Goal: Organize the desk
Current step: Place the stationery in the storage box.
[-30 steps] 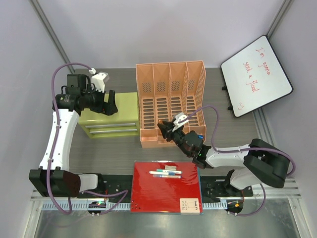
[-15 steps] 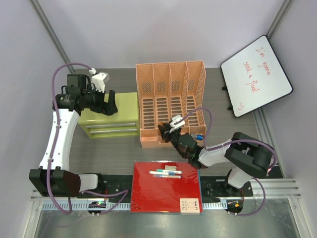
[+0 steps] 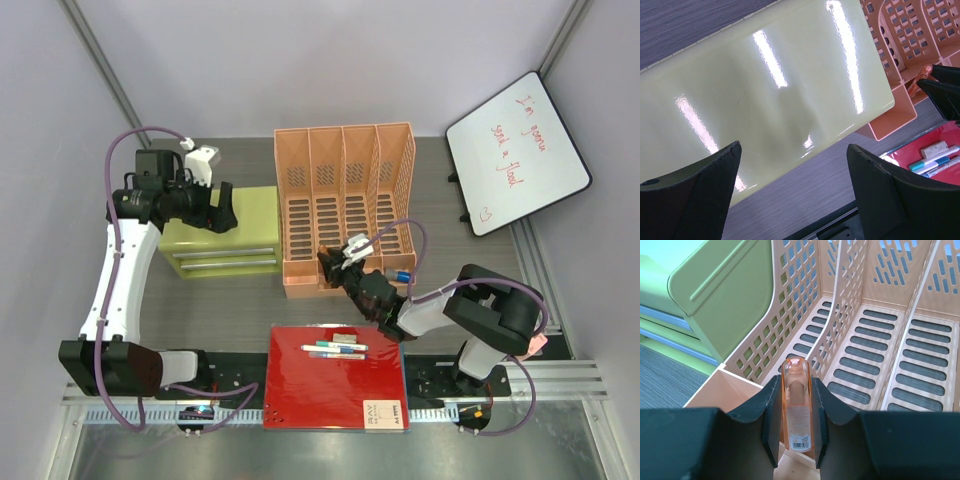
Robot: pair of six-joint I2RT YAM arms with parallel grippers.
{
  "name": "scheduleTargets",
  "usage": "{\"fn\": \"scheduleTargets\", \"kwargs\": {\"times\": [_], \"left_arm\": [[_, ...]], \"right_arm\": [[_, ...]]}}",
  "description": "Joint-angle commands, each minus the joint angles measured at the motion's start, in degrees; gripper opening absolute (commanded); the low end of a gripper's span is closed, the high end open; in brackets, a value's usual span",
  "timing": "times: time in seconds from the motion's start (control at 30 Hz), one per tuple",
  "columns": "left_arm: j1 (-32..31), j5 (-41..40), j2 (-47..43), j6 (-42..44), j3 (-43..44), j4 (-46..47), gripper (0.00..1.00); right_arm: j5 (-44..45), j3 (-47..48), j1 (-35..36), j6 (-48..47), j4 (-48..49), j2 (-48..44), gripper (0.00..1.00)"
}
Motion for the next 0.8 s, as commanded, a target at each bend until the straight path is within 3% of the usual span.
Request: {"fn": "scheduleTargets", "kwargs": {"times": [0.0, 0.27, 0.63, 0.77], "left_arm": [[0.47, 0.12, -0.28, 0.99, 0.9, -0.06, 0.86], [0.56, -0.32, -0.19, 1.51, 1.42, -0.85, 0.87], [0.56, -0.5, 1.65, 1.69, 3.36, -2.08, 0.87], [0.56, -0.32, 1.83, 1.43, 3.27, -2.0, 0.87]], "right_arm": [[3.31, -1.13, -0.01, 0.92, 4.13, 0.4, 0.03], [6.56, -0.69, 1.4, -5.31, 5.89, -0.22, 0.01], [14.29, -3.15, 6.49, -17.61, 22.41, 6.9, 0.01], [16.84, -4.38, 7.9, -16.4, 26.2, 9.27, 0.01]]}}
